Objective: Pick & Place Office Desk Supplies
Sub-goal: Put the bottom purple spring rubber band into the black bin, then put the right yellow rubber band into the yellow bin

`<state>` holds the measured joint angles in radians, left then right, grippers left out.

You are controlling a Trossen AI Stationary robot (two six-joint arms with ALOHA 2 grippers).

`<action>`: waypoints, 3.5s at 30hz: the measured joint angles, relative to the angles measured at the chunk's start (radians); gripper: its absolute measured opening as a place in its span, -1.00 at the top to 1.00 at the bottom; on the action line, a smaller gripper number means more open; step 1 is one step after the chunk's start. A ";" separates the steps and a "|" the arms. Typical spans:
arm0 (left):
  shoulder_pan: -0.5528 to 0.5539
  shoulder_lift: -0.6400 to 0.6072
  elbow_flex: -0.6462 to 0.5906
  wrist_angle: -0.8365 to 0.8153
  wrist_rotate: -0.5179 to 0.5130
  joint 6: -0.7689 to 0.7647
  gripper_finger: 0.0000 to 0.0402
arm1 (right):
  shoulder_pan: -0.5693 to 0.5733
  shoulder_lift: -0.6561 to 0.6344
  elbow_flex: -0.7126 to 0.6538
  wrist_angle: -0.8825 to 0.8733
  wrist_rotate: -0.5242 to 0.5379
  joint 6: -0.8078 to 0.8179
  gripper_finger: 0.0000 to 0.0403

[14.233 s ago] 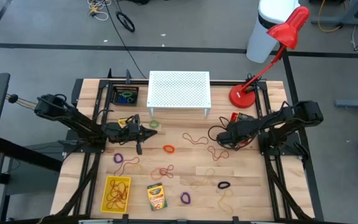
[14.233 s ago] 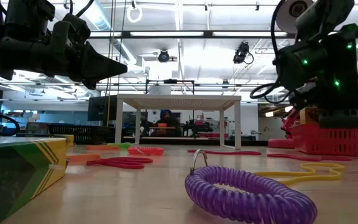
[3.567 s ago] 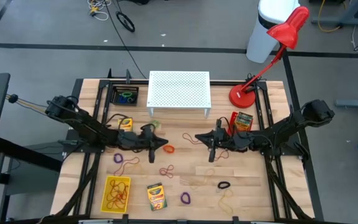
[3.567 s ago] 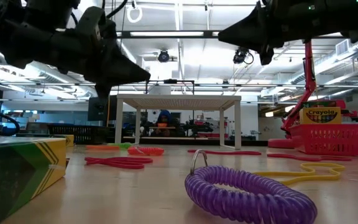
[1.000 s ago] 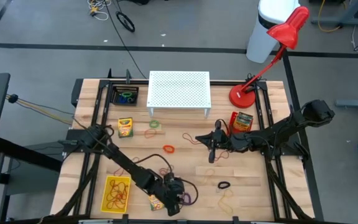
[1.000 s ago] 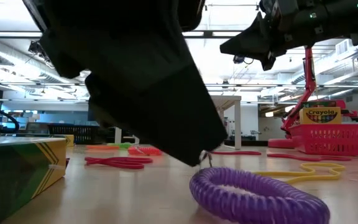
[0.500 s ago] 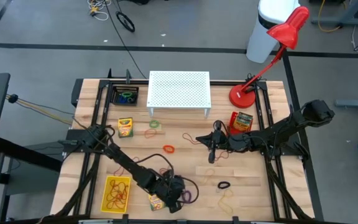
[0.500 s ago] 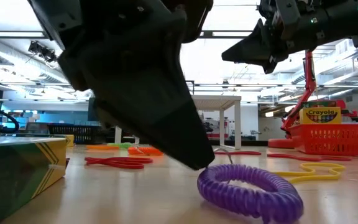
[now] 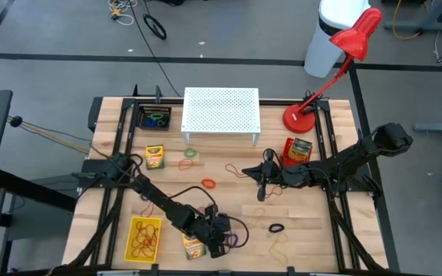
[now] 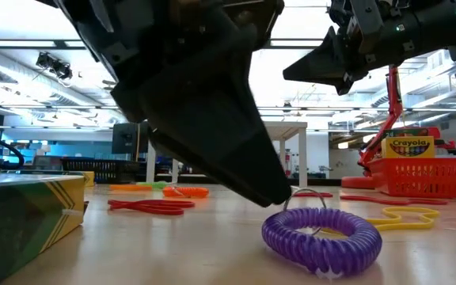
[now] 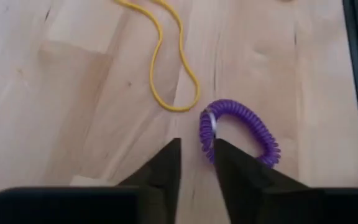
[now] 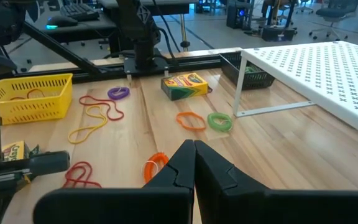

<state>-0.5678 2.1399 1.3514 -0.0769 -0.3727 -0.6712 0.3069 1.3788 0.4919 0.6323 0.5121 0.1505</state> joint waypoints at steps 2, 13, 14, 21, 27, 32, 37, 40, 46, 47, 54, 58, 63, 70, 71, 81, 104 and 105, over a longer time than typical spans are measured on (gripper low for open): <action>0.000 0.000 0.000 0.016 -0.005 0.004 0.33 | 0.000 0.000 0.000 0.000 0.000 0.000 0.97; 0.011 0.058 -0.001 0.114 0.005 0.047 0.39 | 0.000 0.000 0.000 -0.004 0.000 0.000 0.97; 0.011 0.060 -0.001 0.118 -0.001 0.055 0.48 | 0.000 0.000 0.000 -0.003 0.000 0.000 0.97; 0.010 0.015 -0.001 0.080 -0.003 0.114 0.92 | 0.000 0.000 0.000 -0.006 0.000 0.000 0.97; -0.008 -0.128 -0.001 -0.219 -0.177 0.111 0.94 | 0.000 0.000 0.000 -0.005 0.000 0.000 0.97; -0.006 -0.280 -0.049 -0.544 -0.282 -0.021 0.93 | 0.000 0.000 0.000 0.001 0.000 0.001 0.97; 0.002 -0.498 -0.241 -0.630 -0.347 -0.148 0.93 | 0.000 0.000 0.000 -0.001 0.000 0.000 0.97; 0.002 -0.670 -0.377 -0.632 -0.389 -0.225 0.93 | 0.000 0.000 0.000 -0.002 0.000 0.000 0.97; 0.150 -1.004 -0.572 -0.795 -0.458 -0.389 0.93 | 0.000 0.000 0.000 0.000 0.000 0.000 0.97; 0.197 -1.047 -0.587 -0.837 -0.459 -0.393 0.93 | 0.000 0.000 0.000 0.000 0.000 0.001 0.97; 0.642 -1.209 -0.624 -0.932 -0.459 -0.159 0.92 | 0.000 0.000 0.000 -0.001 0.000 0.000 0.97; 0.906 -1.194 -0.624 -0.862 -0.458 0.101 0.92 | 0.000 0.000 0.000 0.000 0.000 0.000 0.97; 1.161 -1.100 -0.624 -0.681 -0.362 0.417 0.92 | 0.000 0.000 0.000 0.000 0.000 0.000 0.97; 1.348 -0.884 -0.624 -0.540 -0.322 0.541 0.92 | 0.000 0.000 0.000 0.000 -0.006 0.000 0.97; 1.363 -0.853 -0.624 -0.541 -0.322 0.540 0.92 | 0.000 0.000 0.000 0.000 -0.015 0.000 0.97; 1.392 -0.731 -0.623 -0.501 -0.355 0.509 0.80 | 0.000 0.000 0.000 0.002 -0.079 0.001 0.97; 1.031 -1.075 -0.812 -0.268 -0.320 0.473 0.84 | 0.000 0.000 0.000 -0.042 -0.080 0.028 0.97; 1.002 -1.102 -0.852 -0.218 -0.313 0.464 0.89 | 0.000 0.000 0.000 -0.042 -0.080 0.028 0.97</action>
<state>0.4342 1.0375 0.4996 -0.2946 -0.6857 -0.2074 0.3069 1.3788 0.4919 0.5907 0.4326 0.1781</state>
